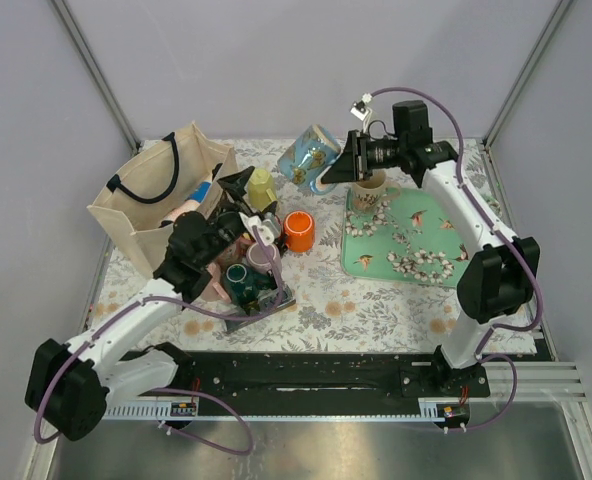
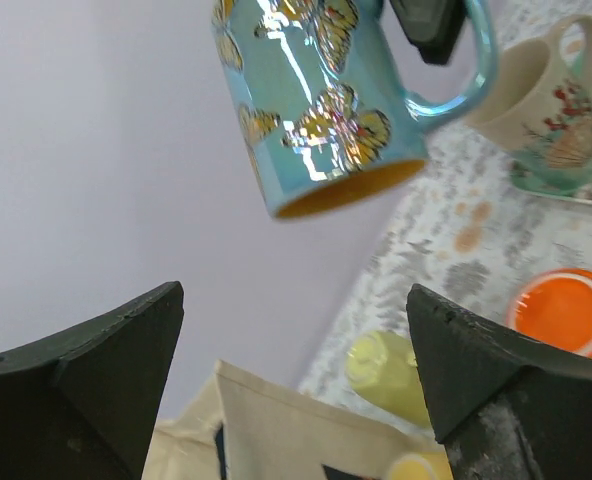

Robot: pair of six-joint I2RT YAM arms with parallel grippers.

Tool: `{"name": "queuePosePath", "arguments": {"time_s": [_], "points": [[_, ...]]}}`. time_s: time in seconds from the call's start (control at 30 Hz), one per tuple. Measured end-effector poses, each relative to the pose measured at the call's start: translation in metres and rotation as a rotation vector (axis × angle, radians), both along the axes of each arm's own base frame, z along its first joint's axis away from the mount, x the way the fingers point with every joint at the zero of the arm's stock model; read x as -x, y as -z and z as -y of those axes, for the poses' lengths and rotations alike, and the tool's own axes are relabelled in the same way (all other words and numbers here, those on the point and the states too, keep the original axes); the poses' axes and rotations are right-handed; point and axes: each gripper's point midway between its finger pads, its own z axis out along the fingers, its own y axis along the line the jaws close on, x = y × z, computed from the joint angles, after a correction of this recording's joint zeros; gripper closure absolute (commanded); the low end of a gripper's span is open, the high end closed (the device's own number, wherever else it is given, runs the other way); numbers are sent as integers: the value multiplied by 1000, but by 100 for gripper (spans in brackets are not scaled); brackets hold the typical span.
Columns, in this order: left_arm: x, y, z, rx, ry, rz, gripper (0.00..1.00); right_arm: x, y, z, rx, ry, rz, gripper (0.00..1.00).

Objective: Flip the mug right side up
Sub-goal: Turn over the cup at the center of the board.

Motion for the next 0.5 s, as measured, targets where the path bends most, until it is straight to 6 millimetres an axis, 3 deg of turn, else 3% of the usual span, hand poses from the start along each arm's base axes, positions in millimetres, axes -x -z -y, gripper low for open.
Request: {"name": "queuePosePath", "arguments": {"time_s": [0.17,0.3,0.5], "points": [[-15,-21,21,-43,4,239,10,34,7,-13,-116,-122,-191,100],[-21,-29,34,-61,3,360,28,41,13,-17,-199,-154,-326,100],[-26,-33,47,-86,4,449,58,49,5,-15,-245,-193,-381,100]]}}
